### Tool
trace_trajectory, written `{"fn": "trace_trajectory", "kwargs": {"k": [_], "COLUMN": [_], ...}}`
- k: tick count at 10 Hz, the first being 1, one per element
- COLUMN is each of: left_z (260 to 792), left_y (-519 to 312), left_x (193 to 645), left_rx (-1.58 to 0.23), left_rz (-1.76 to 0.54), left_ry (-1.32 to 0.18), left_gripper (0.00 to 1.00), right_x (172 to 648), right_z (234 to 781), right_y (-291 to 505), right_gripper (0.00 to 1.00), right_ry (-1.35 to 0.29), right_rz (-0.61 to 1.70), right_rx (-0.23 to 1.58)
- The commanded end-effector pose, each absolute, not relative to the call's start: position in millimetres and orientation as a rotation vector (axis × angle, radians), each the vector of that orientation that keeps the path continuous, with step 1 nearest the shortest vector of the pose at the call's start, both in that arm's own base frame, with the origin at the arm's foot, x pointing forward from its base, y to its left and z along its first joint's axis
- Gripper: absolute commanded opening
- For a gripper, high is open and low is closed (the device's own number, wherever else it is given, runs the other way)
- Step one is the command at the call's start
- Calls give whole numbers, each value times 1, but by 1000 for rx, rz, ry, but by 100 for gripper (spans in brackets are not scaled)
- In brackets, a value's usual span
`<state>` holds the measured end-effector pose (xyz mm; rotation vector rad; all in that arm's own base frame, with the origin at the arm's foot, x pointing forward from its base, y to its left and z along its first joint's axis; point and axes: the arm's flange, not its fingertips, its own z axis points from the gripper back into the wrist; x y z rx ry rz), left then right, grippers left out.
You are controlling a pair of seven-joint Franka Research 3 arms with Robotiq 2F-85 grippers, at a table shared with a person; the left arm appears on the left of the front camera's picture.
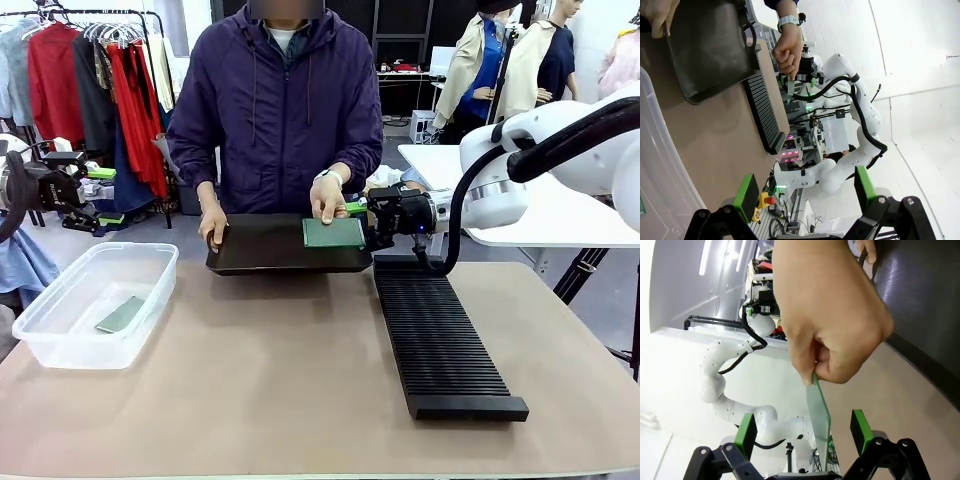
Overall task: Sort PCBs into racks and boxes based on the side picked up.
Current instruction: Pick up the Blank PCB handed by the Human.
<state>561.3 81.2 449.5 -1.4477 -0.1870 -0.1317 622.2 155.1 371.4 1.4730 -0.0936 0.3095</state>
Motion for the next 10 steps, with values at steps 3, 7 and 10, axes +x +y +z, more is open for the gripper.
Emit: {"fn": "trace_trajectory", "kwargs": {"k": [3,7,10], "left_z": [452,452,452], "left_y": [82,82,82], "left_x": [560,560,560], "left_rx": [-1450,-1450,-1450], "left_rz": [-139,-139,-139], "left_ry": [-193,-193,-193], "left_gripper": [100,100,100], "right_x": [633,632,633], "right_z": [378,377,376], "right_y": [161,162,163], "right_gripper": [61,0,0], "right_ry": [-167,-152,-150], "right_rz": [246,237,231], "right_rx": [1501,1495,1491]}}
